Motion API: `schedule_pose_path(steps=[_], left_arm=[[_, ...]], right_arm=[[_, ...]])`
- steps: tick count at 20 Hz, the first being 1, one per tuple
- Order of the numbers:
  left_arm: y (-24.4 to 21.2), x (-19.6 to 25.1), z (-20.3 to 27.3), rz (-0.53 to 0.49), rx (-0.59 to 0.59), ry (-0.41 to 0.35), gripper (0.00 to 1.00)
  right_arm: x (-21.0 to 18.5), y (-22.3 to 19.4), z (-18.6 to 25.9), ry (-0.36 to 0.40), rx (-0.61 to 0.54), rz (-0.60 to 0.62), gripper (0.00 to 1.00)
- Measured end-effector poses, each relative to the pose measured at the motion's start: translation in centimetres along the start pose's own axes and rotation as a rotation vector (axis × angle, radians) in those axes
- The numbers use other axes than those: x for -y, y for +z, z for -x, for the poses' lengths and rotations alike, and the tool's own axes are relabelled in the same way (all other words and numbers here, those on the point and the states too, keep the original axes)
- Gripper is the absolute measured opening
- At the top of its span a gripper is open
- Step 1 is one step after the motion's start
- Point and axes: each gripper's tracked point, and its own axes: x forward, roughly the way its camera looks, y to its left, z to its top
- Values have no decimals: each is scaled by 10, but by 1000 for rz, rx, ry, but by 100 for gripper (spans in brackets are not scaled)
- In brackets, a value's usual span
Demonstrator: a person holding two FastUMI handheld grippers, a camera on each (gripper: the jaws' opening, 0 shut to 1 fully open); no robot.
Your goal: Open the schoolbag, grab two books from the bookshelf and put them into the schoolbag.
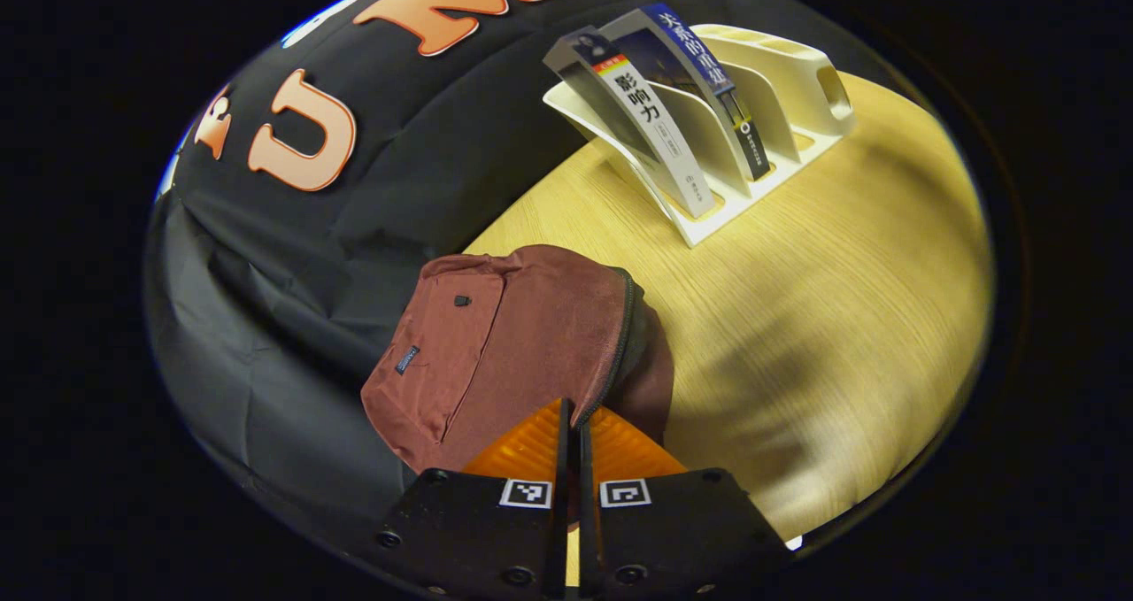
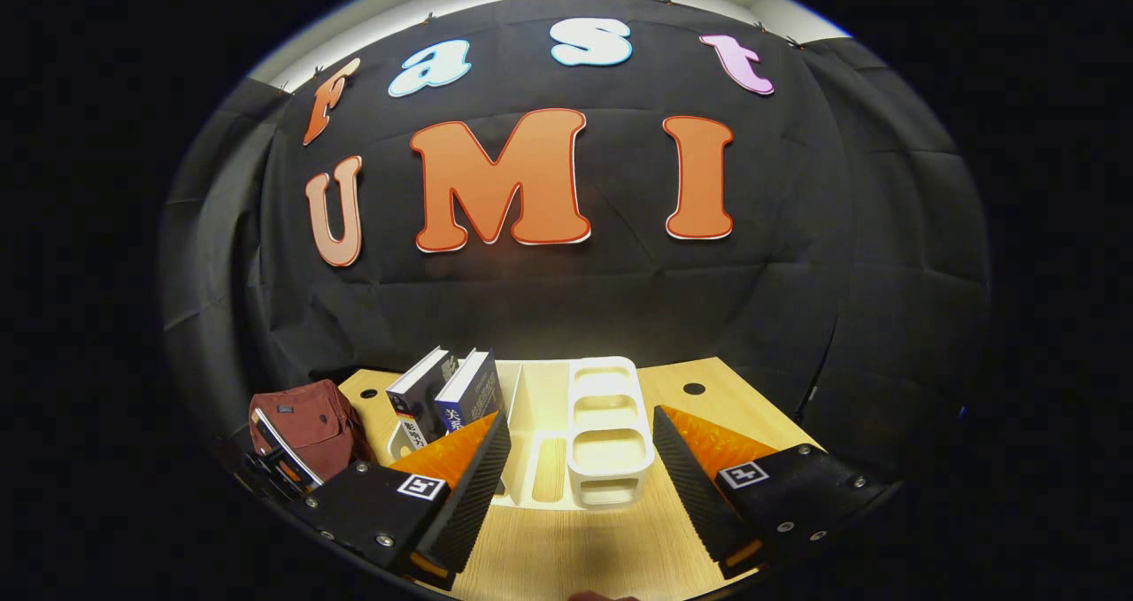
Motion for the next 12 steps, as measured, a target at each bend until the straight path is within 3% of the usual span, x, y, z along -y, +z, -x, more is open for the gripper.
schedule_pose_path(steps=[12], left_arm=[[49, -72, 30, 73, 28, -34, 6]], right_arm=[[-13, 6, -10, 115, -26, 39, 96]])
